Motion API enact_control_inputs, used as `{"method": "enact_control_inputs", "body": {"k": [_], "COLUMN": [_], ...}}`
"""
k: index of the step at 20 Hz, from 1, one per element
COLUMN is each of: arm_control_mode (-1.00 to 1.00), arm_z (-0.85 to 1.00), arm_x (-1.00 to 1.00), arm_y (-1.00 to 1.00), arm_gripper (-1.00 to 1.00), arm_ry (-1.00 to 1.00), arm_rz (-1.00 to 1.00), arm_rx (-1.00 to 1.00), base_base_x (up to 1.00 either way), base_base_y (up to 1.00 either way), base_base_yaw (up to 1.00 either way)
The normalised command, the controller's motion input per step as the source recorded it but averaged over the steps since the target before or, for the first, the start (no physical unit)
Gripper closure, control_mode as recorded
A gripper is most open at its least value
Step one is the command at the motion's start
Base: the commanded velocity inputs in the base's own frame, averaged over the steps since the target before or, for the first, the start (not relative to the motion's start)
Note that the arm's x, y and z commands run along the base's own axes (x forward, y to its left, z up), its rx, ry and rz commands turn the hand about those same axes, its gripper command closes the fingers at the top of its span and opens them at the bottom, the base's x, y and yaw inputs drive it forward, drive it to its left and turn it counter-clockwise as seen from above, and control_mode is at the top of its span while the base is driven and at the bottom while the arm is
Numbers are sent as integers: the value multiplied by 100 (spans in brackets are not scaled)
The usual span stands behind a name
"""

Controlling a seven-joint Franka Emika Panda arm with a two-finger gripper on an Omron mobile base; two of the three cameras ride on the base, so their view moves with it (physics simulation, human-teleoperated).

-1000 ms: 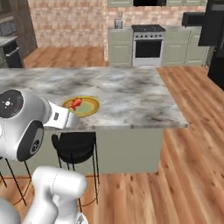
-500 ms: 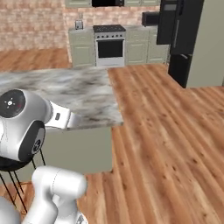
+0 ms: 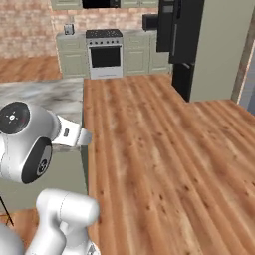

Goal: Take the cheese, fish, and sweet potato from the fridge and place them on the plate on the dining counter to create an appetizer plate.

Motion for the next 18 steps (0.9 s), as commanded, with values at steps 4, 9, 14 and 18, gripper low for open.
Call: {"method": "enact_control_inputs", "body": {"k": [4, 9, 14, 18], "arm_control_mode": [100, 100, 100, 100], "arm_z": [0, 0, 0, 0], "arm_x": [0, 0, 0, 0], "arm_y": [0, 0, 0, 0], "arm_gripper": [-100, -100, -100, -100], "arm_ry": [0, 0, 0, 0], "arm_rz": [0, 0, 0, 0], "arm_rx": [0, 0, 0, 0], "base_base_x": [79, 95, 100, 100], "base_base_y": [-100, -99, -59, -20], "base_base_yaw": [0, -2, 0, 0]}}
